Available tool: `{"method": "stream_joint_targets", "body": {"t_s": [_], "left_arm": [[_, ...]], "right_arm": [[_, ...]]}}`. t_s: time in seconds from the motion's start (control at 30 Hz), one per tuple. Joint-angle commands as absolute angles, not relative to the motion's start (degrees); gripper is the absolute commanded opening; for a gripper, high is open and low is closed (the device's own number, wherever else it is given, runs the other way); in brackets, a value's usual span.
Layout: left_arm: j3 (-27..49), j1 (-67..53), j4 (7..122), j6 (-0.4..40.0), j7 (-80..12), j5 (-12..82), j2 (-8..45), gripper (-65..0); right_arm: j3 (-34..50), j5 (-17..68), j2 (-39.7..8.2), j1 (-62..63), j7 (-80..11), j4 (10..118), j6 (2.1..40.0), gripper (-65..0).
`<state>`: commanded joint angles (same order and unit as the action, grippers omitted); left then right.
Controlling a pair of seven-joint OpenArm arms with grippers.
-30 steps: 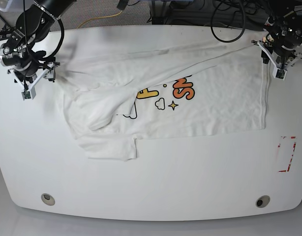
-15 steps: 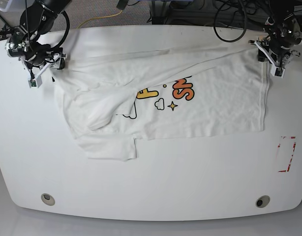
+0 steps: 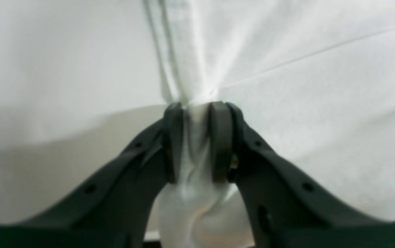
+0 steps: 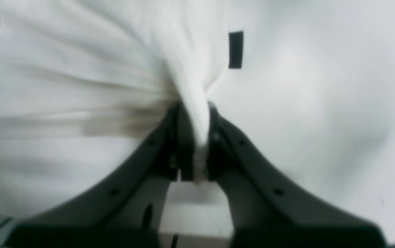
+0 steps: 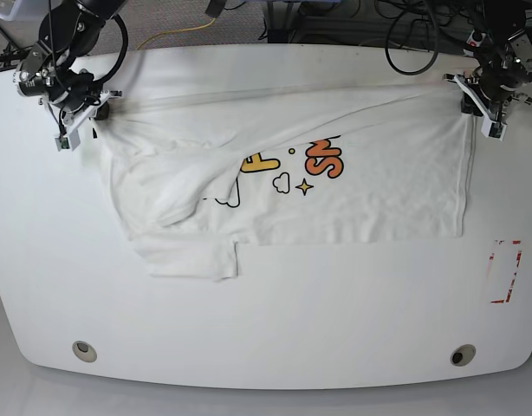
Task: Fold the T-shirt properly
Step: 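Grasp the collar edge with both grippers and lift it, then lower both grippers onto the shirt's hem and grasp it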
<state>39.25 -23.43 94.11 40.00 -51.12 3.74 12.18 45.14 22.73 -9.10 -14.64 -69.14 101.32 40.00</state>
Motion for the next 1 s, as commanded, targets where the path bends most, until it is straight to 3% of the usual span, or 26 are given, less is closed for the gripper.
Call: {"method": "stream_joint_targets", "body": {"t_s": [0.37,0.43,0.5,0.57,0.7,0.77,1.0], "left_arm": [[41.63,-25.98,94.37,40.0,-51.12,4.09,15.96,-52.6],[41.63,-25.89,94.37,40.0,-51.12,4.18,15.96,-47.9],[41.54,-25.45,94.46,40.0,-51.21,4.18,15.78,-42.4],[41.63,-23.52,95.96,40.0,-51.38,4.18,15.6,-36.9],[41.36,-22.55,98.86,40.0,-51.47,4.18,15.34,-32.8],[41.27,-22.11,100.09,40.0,-51.47,4.18,14.81,-32.5],[41.63,-16.57,104.22,40.0,-56.92,4.18,14.73,-32.1]], "right_arm": [[45.14,28.62,-8.92,-27.65,-69.23,108.97,40.0,-65.0],[45.14,28.97,-8.92,-28.35,-69.23,108.97,40.0,-64.5],[45.14,29.14,-8.92,-28.44,-69.23,108.97,40.0,-55.5],[45.14,29.23,-8.92,-28.44,-69.23,109.05,40.0,-39.3],[45.14,29.23,-8.92,-28.26,-69.23,110.29,40.0,-13.8],[45.14,29.23,-8.92,-28.26,-69.23,112.4,40.0,-9.5],[44.97,29.32,-9.27,-26.59,-69.23,115.56,40.0,-11.7]]}}
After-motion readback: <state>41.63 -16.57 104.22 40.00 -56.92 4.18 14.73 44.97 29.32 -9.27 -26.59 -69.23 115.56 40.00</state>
